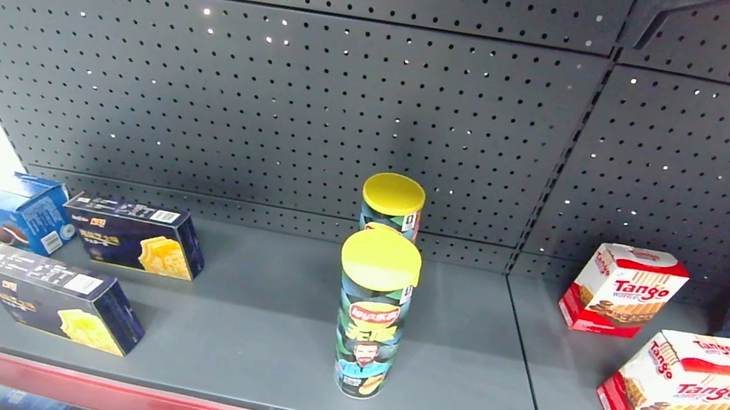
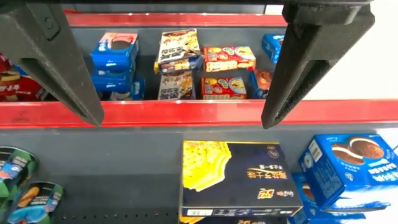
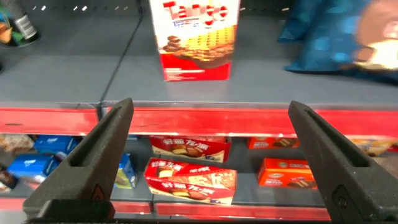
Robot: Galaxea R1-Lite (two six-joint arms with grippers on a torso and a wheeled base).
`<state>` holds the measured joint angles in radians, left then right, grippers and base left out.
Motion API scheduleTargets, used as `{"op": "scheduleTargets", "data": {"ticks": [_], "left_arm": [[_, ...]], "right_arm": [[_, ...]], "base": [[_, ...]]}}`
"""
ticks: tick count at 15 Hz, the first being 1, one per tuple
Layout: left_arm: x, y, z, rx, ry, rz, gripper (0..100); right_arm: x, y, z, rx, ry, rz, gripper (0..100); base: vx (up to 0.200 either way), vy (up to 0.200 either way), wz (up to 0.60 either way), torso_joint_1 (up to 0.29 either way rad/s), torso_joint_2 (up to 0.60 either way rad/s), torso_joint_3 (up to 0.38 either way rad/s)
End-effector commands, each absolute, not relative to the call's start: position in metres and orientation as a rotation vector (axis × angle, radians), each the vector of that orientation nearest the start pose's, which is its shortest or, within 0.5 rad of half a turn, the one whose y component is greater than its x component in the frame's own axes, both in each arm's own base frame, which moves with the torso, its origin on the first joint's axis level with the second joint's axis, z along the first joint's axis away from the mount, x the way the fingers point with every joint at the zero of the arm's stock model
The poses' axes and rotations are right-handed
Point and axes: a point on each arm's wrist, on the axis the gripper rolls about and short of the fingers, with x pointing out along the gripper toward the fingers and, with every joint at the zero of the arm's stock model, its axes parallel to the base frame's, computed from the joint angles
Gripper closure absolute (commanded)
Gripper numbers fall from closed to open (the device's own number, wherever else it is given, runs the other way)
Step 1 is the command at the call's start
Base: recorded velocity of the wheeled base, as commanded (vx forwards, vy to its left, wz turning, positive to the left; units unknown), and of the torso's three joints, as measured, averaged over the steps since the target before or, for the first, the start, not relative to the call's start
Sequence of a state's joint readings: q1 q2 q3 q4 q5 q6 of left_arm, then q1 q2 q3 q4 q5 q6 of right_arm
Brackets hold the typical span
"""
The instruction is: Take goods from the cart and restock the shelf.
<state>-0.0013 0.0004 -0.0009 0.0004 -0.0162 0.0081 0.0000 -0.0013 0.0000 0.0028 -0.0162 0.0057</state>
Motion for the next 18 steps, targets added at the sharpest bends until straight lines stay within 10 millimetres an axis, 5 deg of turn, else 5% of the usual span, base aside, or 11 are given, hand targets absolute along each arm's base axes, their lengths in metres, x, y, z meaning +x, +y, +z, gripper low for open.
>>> {"op": "scheduleTargets", "data": {"ticks": [1,18], "left_arm": [[-0.0228,-0.0003,0.0756,0.008,-0.002,-0.018,0],[-0.0228,-0.0004,0.0756,0.012,-0.002,-0.020,0]], "right_arm": [[-0.0228,-0.0004,0.0752,0.006,0.003,-0.017,0],[-0.0228,-0.0004,0.0752,0.006,0.003,-0.017,0]], "base": [[0.000,0.000,0.00,0.000,0.00,0.000],[0.000,0.035,0.00,0.001,0.00,0.000]]}}
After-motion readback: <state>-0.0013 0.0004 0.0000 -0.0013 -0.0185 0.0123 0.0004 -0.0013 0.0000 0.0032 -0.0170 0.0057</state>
